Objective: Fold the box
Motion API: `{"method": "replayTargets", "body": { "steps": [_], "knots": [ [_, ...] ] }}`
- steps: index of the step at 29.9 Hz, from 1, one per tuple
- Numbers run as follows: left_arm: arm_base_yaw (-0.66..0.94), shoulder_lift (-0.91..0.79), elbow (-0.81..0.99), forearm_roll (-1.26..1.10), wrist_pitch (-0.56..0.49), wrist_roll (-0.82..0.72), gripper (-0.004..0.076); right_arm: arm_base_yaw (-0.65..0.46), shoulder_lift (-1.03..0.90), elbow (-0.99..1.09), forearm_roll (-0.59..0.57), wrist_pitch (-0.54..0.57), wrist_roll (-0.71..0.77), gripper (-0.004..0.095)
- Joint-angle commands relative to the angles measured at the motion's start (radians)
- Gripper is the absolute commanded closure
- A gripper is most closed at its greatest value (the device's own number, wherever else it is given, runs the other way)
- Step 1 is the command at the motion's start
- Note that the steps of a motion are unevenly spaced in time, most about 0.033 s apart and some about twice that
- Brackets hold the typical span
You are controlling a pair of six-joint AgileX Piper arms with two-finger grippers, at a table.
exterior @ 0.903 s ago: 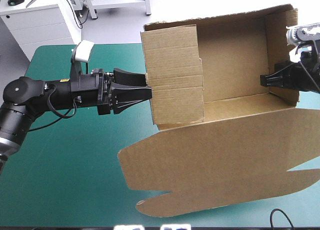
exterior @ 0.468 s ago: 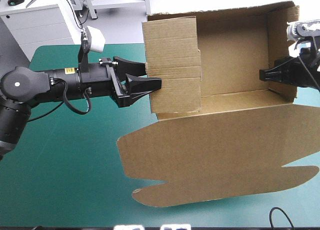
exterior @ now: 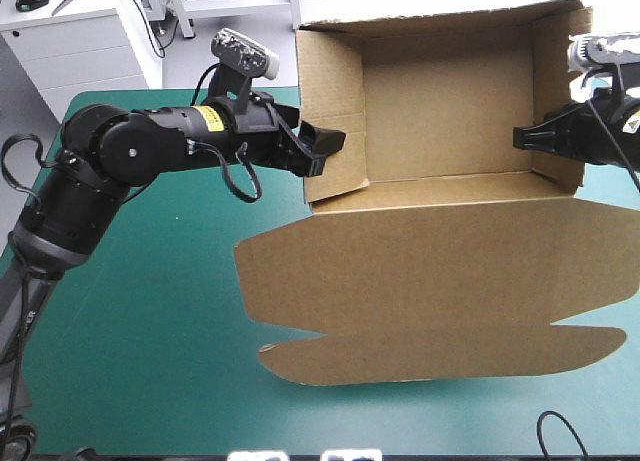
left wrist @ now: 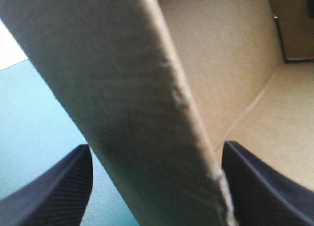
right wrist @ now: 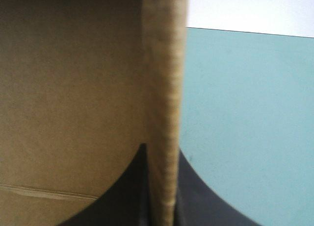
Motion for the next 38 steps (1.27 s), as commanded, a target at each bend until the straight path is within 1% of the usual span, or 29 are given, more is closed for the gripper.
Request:
{"method": "replayTargets", "body": {
  "steps": [1, 6, 10, 13, 15, 16, 18, 20, 24, 27, 29, 33, 38],
  "knots": [
    [-0.024, 0.003, -0.089, 0.101, -0.047, -0.101, 0.0205, 0.034, -0.019, -0.029, 0.019, -0.093, 0.037, 0.0913],
    [-0.032, 0.026, -0.134, 0.187, -0.003, -0.135, 0.0212, 0.141, 0.013, -0.029, -0.046, -0.124, 0.120, 0.0911],
    [-0.032, 0.028, -0.132, 0.350, 0.085, -0.222, 0.0212, 0.227, 0.045, -0.029, -0.105, -0.138, 0.170, 0.0911],
    [-0.032, 0.032, -0.131, 0.434, 0.155, -0.251, 0.0212, 0.288, 0.069, -0.029, -0.164, -0.158, 0.214, 0.0911],
    [-0.032, 0.034, -0.131, 0.481, 0.182, -0.271, 0.0220, 0.311, 0.087, -0.029, -0.173, -0.162, 0.224, 0.0912],
    [-0.032, 0.034, -0.131, 0.494, 0.185, -0.274, 0.0237, 0.317, 0.097, -0.029, -0.173, -0.162, 0.227, 0.0912],
    [-0.032, 0.034, -0.131, 0.492, 0.185, -0.277, 0.0309, 0.328, 0.112, -0.029, -0.166, -0.162, 0.234, 0.0912],
    [-0.032, 0.034, -0.131, 0.494, 0.185, -0.279, 0.0403, 0.328, 0.127, -0.029, -0.141, -0.170, 0.236, 0.0912],
    [-0.032, 0.041, -0.131, 0.500, 0.182, -0.279, 0.0560, 0.328, 0.132, -0.029, -0.132, -0.189, 0.236, 0.0912],
    [-0.032, 0.049, -0.131, 0.515, 0.179, -0.279, 0.0643, 0.328, 0.137, -0.029, -0.156, -0.187, 0.236, 0.0912],
    [-0.032, 0.057, -0.131, 0.523, 0.179, -0.279, 0.0668, 0.328, 0.138, -0.029, -0.156, -0.185, 0.236, 0.0912],
    [-0.030, 0.080, -0.129, 0.523, 0.184, -0.279, 0.0673, 0.328, 0.145, -0.029, -0.156, -0.177, 0.236, 0.0912],
    [-0.030, 0.122, -0.129, 0.555, 0.181, -0.273, 0.0673, 0.328, 0.192, -0.029, -0.180, -0.093, 0.202, 0.0912]
  ]
}}
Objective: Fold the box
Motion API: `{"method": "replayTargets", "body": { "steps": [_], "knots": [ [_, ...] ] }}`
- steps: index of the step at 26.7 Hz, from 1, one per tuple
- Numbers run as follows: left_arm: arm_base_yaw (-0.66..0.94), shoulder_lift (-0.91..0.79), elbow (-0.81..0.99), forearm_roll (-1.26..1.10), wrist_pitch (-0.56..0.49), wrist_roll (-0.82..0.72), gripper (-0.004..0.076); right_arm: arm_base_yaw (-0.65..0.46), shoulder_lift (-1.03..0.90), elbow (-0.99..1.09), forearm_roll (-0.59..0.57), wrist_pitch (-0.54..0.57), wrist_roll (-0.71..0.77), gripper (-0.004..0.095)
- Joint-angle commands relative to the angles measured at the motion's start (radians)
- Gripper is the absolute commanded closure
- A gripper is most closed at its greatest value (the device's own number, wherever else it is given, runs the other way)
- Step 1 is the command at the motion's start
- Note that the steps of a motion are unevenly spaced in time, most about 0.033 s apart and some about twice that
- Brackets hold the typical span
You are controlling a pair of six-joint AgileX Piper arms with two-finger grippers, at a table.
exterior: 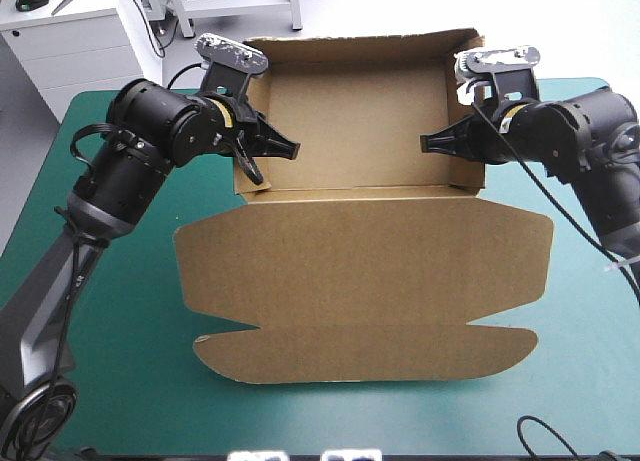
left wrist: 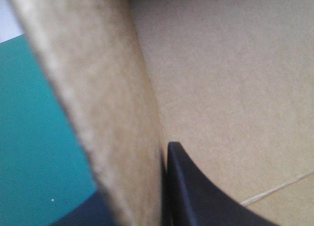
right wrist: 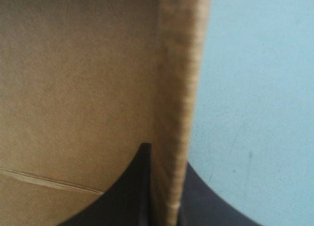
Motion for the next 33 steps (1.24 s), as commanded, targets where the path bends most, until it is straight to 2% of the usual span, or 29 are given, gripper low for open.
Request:
{"method": "replayTargets", "body": {
  "steps": [1, 11, 15, 19, 26, 30, 33],
  "knots": [
    [-0.010, -0.004, -0.025, 0.009, -0.052, 0.043, 0.0673, 0.005, 0.013, -0.030, 0.003, -0.025, -0.049, 0.0912],
    [0.000, 0.130, -0.013, 0.095, 0.041, 0.096, 0.0673, 0.005, 0.182, -0.030, -0.007, 0.046, -0.075, 0.0912],
    [0.046, 0.191, 0.028, 0.053, 0.039, 0.098, 0.0680, 0.001, 0.267, -0.030, -0.005, 0.083, -0.094, 0.0912],
    [0.102, 0.231, 0.061, -0.040, 0.050, 0.149, 0.0680, 0.001, 0.318, -0.030, -0.007, 0.068, -0.101, 0.0913],
    [0.129, 0.289, 0.141, -0.051, 0.050, 0.197, 0.0680, 0.001, 0.402, -0.030, -0.004, 0.068, -0.106, 0.0927],
    [0.131, 0.298, 0.184, -0.076, -0.023, 0.199, 0.0680, 0.001, 0.422, -0.030, 0.001, 0.066, -0.115, 0.0927],
    [0.131, 0.302, 0.185, -0.092, -0.038, 0.207, 0.0680, 0.001, 0.422, -0.030, -0.001, 0.083, -0.131, 0.0927]
  ]
}}
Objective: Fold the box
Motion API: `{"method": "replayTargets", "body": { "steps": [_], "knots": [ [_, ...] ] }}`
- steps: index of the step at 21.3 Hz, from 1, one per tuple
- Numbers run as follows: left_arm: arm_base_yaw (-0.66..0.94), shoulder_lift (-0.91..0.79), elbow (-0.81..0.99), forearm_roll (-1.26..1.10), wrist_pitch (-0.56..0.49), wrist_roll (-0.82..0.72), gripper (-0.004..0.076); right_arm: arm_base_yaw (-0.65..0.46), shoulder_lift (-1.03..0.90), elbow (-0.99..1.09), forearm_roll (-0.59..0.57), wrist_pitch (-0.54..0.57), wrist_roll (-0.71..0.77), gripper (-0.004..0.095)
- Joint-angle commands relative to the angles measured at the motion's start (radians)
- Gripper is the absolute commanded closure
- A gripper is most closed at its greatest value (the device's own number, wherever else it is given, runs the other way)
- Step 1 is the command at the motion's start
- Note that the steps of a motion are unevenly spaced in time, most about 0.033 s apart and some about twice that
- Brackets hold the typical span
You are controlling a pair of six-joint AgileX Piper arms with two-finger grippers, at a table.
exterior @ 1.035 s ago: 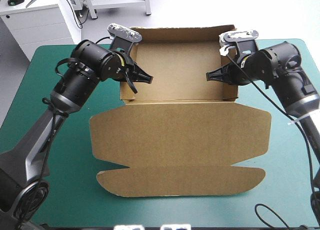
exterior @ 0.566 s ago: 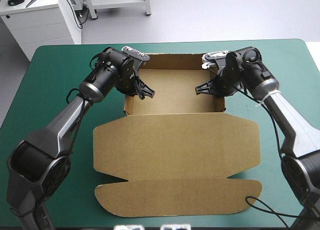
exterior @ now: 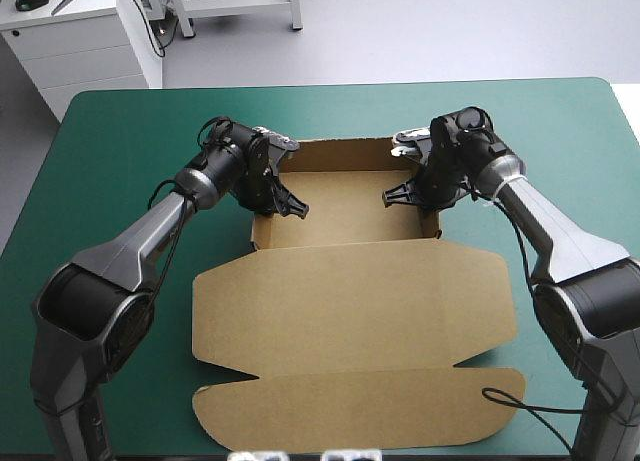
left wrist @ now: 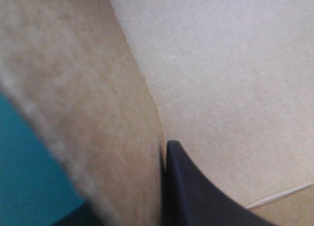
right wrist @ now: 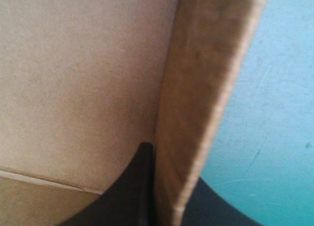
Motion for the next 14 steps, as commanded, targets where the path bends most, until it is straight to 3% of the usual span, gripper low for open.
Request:
{"method": "replayTargets", "body": {
  "steps": [1, 2, 4, 6, 8, 10, 14],
  "knots": [
    [-0.001, -0.046, -0.015, 0.030, 0.016, 0.094, 0.0668, -0.002, -0.061, -0.030, -0.033, -0.005, -0.072, 0.0927],
    [-0.001, -0.046, -0.015, 0.028, 0.022, 0.094, 0.0651, -0.002, -0.061, -0.030, -0.033, 0.000, -0.072, 0.0927],
    [-0.001, -0.045, -0.015, -0.006, 0.058, 0.094, 0.0509, -0.002, -0.061, -0.030, -0.027, 0.038, -0.072, 0.0843],
    [-0.001, -0.047, -0.022, -0.031, 0.086, 0.096, 0.0311, -0.002, -0.063, -0.030, -0.021, 0.067, -0.077, 0.0613],
    [-0.001, -0.054, -0.026, -0.059, 0.098, 0.100, 0.0183, -0.002, -0.072, -0.030, 0.012, 0.067, -0.085, 0.0280],
    [-0.001, -0.070, -0.032, -0.071, 0.105, 0.100, 0.0171, -0.002, -0.075, -0.032, 0.012, 0.067, -0.091, 0.0054],
    [-0.001, -0.094, -0.040, -0.092, 0.095, 0.100, 0.0171, -0.002, -0.075, -0.032, 0.020, 0.067, -0.089, 0.0028]
  ]
}}
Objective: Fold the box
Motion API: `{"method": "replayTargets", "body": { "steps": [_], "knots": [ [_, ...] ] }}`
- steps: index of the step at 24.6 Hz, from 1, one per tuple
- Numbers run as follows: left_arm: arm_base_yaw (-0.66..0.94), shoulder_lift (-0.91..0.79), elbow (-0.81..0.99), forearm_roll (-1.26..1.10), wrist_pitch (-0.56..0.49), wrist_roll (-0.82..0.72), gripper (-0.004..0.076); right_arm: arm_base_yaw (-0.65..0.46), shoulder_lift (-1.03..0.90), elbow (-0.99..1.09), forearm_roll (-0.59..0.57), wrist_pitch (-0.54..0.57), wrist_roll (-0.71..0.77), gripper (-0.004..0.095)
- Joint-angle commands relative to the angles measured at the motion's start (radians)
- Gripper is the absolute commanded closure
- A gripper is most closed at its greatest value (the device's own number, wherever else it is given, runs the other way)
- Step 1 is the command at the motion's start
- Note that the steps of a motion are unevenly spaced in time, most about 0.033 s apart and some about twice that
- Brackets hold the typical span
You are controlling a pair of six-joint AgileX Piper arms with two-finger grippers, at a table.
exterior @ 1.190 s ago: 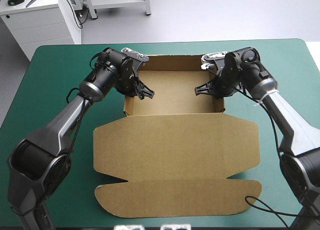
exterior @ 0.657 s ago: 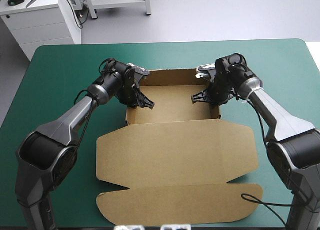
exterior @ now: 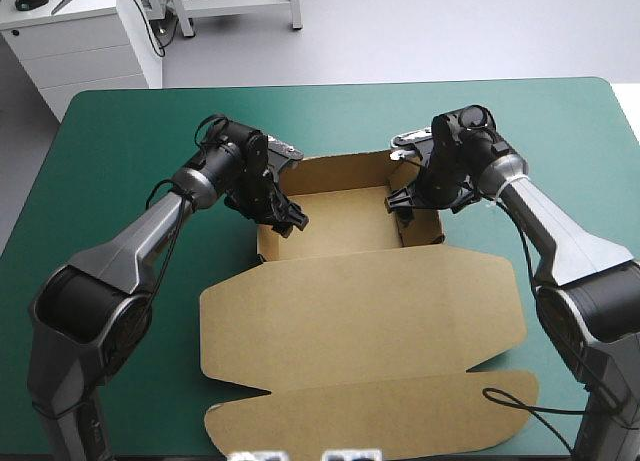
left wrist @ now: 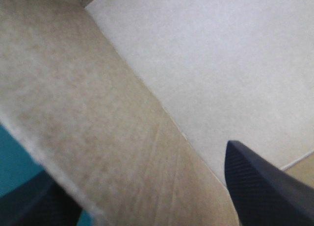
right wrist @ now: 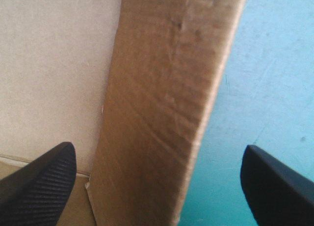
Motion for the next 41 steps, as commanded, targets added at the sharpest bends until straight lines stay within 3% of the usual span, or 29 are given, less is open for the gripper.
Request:
{"method": "replayTargets", "body": {
  "steps": [1, 11, 16, 18, 23, 25, 29, 34, 41],
  "knots": [
    [-0.002, -0.092, -0.038, -0.021, 0.002, 0.001, 0.0171, -0.002, -0.065, -0.030, 0.017, 0.020, -0.010, 0.0032],
    [-0.002, -0.221, -0.038, -0.015, -0.031, 0.005, 0.0174, -0.002, -0.153, -0.030, 0.023, 0.020, -0.017, 0.0108],
    [-0.002, -0.329, -0.038, -0.015, -0.038, 0.028, 0.0234, -0.002, -0.215, -0.030, 0.021, 0.020, -0.024, 0.0118],
    [-0.002, -0.381, -0.038, -0.017, -0.036, 0.049, 0.0292, -0.002, -0.237, -0.030, 0.021, 0.020, -0.024, 0.0118],
    [-0.002, -0.596, -0.038, -0.017, 0.048, 0.101, 0.0633, -0.002, -0.278, -0.030, 0.023, 0.020, -0.024, 0.0118],
    [-0.002, -0.687, -0.010, -0.013, 0.063, 0.105, 0.0728, -0.002, -0.278, -0.028, 0.025, 0.020, -0.024, 0.0120],
    [-0.002, -0.877, 0.112, 0.028, 0.063, 0.108, 0.0731, -0.002, -0.260, -0.028, 0.037, 0.013, -0.040, 0.0120],
    [-0.002, -1.120, 0.393, 0.120, 0.063, 0.091, 0.0731, -0.002, -0.203, -0.028, 0.041, 0.000, -0.047, 0.0122],
    [-0.002, -1.296, 0.663, 0.126, 0.063, 0.067, 0.0731, -0.002, -0.131, -0.028, 0.041, -0.039, -0.055, 0.0122]
  ]
}}
